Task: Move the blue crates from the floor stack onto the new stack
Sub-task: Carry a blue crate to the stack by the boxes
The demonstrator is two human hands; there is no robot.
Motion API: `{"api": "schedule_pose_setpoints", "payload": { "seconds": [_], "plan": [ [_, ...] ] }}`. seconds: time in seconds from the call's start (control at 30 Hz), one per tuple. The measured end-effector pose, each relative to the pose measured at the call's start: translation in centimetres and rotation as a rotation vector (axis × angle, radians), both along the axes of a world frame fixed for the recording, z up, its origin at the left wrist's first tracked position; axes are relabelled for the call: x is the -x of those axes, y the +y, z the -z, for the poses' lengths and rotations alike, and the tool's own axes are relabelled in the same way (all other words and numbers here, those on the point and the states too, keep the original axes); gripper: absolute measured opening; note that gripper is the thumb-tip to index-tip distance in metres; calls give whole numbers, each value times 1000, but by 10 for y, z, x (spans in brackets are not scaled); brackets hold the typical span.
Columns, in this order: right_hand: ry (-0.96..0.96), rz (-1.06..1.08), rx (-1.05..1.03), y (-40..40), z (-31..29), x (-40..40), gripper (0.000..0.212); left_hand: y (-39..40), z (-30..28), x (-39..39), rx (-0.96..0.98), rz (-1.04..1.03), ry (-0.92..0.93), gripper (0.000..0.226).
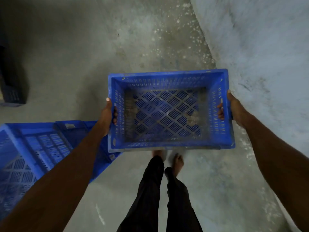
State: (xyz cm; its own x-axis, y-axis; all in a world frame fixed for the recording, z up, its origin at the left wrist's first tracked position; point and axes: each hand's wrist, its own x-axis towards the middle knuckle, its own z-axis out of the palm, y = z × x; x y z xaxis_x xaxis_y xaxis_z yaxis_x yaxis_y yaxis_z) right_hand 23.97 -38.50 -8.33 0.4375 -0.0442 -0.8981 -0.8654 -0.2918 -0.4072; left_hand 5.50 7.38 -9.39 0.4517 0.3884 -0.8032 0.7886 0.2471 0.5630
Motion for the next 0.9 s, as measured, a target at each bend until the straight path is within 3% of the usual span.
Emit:
{"api": "schedule_pose_setpoints", "payload": {
  "seconds": [0.23,0.43,0.7,0.9],
  "plan": [
    [-160,307,-154,-39,-135,79,57,-1,-134,-16,178,88,-140,59],
    [-316,490,-228,-98,-242,169,56,-56,-248,-51,155,271,-259,55],
    [-409,943,-84,-190,-331,365,53,-235,-353,-84,117,779,-344,52],
    [-500,1331,24,-234,-366,570,51,-420,-404,-15,194,1165,-406,51]
  ]
}}
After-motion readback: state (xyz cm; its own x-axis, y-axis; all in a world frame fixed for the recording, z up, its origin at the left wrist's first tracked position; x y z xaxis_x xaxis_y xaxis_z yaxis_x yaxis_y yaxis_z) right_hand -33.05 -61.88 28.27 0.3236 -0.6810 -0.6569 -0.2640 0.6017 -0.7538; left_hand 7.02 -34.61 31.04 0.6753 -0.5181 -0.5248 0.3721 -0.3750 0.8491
